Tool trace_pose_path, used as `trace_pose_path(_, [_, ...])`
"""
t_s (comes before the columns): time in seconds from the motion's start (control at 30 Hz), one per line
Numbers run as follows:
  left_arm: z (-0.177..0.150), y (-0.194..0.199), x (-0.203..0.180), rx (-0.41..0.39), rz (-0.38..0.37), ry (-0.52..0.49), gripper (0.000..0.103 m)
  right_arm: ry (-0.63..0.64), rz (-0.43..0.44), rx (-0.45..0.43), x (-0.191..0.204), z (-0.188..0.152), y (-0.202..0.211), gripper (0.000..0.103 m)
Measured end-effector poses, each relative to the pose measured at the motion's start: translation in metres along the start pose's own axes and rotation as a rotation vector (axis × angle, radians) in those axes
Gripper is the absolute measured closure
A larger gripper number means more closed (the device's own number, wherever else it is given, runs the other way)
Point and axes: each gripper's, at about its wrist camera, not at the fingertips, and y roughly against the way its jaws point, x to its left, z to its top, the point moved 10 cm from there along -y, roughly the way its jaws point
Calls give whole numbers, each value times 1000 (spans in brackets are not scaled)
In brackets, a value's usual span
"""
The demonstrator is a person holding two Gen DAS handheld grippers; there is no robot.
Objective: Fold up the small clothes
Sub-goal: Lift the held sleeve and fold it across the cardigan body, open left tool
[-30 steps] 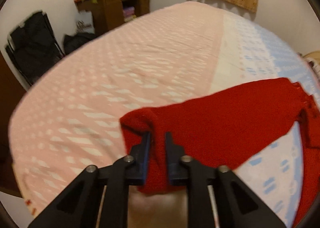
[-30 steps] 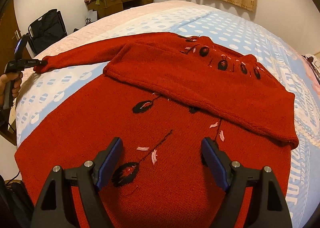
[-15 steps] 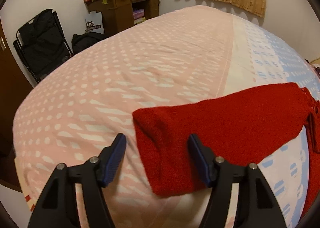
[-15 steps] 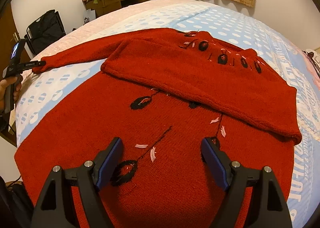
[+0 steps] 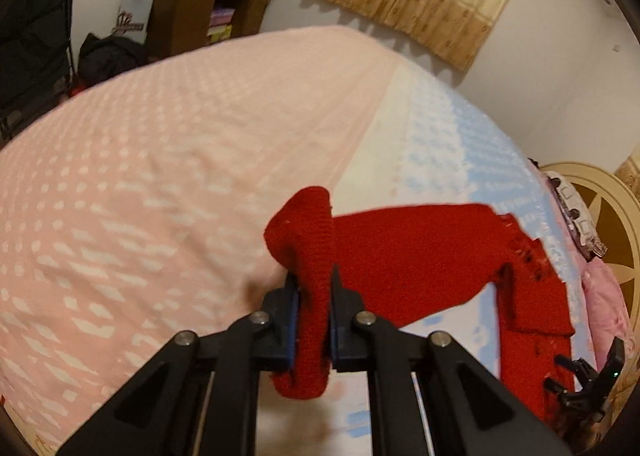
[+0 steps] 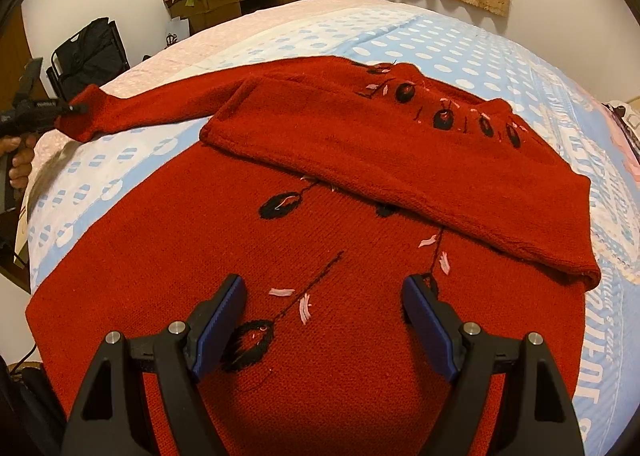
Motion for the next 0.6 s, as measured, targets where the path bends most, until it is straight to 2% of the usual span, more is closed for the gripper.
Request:
trace_pose_path(0.27, [48, 28, -93, -77, -180, -45, 91, -62, 22, -80, -14, 15, 38, 22])
trace_pose_path(0.43, [66, 35, -145, -105, -259, -90, 91, -92, 8, -132, -32, 19, 69, 22])
trace_pose_path(0.6, [75, 39, -195, -106, -321, -136, 91, -129, -9, -150, -50, 12, 82, 22])
